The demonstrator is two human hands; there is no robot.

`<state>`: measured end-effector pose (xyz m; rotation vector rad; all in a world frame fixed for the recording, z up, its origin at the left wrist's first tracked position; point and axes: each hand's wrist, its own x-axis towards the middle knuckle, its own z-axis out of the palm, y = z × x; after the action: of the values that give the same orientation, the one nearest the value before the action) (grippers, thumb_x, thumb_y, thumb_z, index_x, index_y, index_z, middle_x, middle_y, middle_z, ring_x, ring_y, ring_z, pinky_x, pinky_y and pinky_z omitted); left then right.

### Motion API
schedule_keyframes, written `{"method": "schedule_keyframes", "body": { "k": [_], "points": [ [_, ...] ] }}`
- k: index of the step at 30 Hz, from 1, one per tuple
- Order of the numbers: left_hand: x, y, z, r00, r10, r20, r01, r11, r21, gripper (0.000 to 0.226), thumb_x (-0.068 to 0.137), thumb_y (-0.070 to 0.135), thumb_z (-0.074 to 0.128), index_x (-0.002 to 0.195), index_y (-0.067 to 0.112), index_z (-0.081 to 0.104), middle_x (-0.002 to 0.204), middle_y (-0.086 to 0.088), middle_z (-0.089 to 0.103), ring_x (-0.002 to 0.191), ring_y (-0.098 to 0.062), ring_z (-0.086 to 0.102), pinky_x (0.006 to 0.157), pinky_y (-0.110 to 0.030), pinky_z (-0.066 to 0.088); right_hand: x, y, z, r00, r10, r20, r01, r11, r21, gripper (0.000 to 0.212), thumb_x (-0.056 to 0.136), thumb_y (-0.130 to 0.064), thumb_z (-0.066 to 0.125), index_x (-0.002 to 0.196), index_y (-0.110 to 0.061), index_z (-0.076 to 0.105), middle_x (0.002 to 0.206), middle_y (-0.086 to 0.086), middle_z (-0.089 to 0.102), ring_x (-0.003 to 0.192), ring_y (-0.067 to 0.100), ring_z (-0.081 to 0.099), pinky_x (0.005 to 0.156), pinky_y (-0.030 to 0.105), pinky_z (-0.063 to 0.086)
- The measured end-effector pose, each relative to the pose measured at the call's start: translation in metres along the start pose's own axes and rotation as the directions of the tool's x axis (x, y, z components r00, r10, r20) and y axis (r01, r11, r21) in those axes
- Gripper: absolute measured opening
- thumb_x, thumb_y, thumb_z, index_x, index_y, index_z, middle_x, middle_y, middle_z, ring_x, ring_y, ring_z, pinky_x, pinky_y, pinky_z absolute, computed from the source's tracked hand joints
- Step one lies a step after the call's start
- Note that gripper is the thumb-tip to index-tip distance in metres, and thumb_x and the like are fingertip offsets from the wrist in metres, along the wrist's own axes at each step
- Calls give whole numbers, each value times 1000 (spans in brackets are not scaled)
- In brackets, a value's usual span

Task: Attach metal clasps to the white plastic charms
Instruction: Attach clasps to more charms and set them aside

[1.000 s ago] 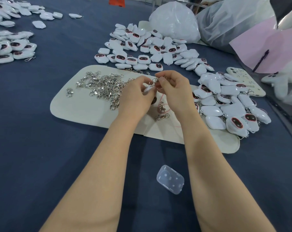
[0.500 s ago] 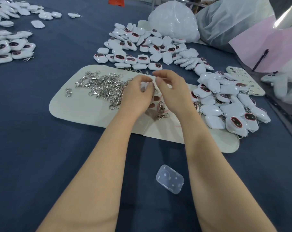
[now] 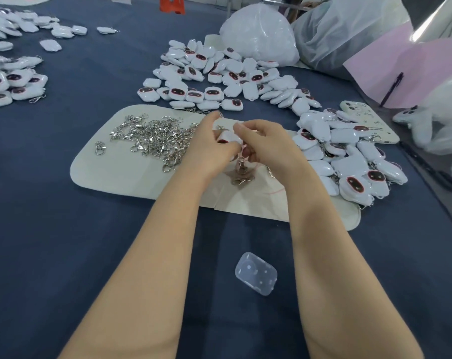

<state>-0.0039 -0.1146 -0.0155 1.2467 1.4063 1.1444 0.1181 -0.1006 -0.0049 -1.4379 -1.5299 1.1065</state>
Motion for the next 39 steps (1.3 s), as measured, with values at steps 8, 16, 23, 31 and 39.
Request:
{"method": "schedule_keyframes", "body": {
  "k": [8,16,23,31,39],
  "points": [
    [6,43,81,992,123,-19,-123,992,7,51,87,18,58,136,14,43,136,-5,43,92,-1,44,74,-9,31,-2,2,-54,634,-31,-773,28,999,-17,9,92,-21,54,99,-19,60,97,-2,62,92,16,59,78,25,46],
    [11,55,122,998,41,-50,-50,977,-206,23,89,13,52,112,14,58,126,-7,52,97,-12,51,87,-23,42,19,11,-67,648,-86,-757,-30,990,-138,30,91,-9,45,118,-14,59,126,0,52,124,17,41,101,27,32],
    [61,45,53,940,-106,-323,-15,936,-351,24,90,11,49,112,4,57,120,-16,59,101,-25,59,86,-35,49,93,6,14,961,-199,-192,61,829,-556,33,91,-21,52,124,-16,55,124,3,58,111,17,54,75,15,31],
    [100,24,20,883,-249,-397,72,910,-408,7,95,15,40,98,14,47,77,6,42,63,-5,38,50,-19,29,148,11,35,975,-80,-207,-60,803,-593,49,92,-9,43,140,-19,41,141,6,45,130,27,39,105,40,36],
    [94,25,14,908,-263,-325,107,897,-429,17,93,15,43,104,10,54,77,-1,46,58,-11,35,50,-21,29,138,-4,24,948,-36,-317,-101,908,-406,37,90,-16,53,126,-12,52,130,7,52,118,22,50,91,28,38]
  ]
}}
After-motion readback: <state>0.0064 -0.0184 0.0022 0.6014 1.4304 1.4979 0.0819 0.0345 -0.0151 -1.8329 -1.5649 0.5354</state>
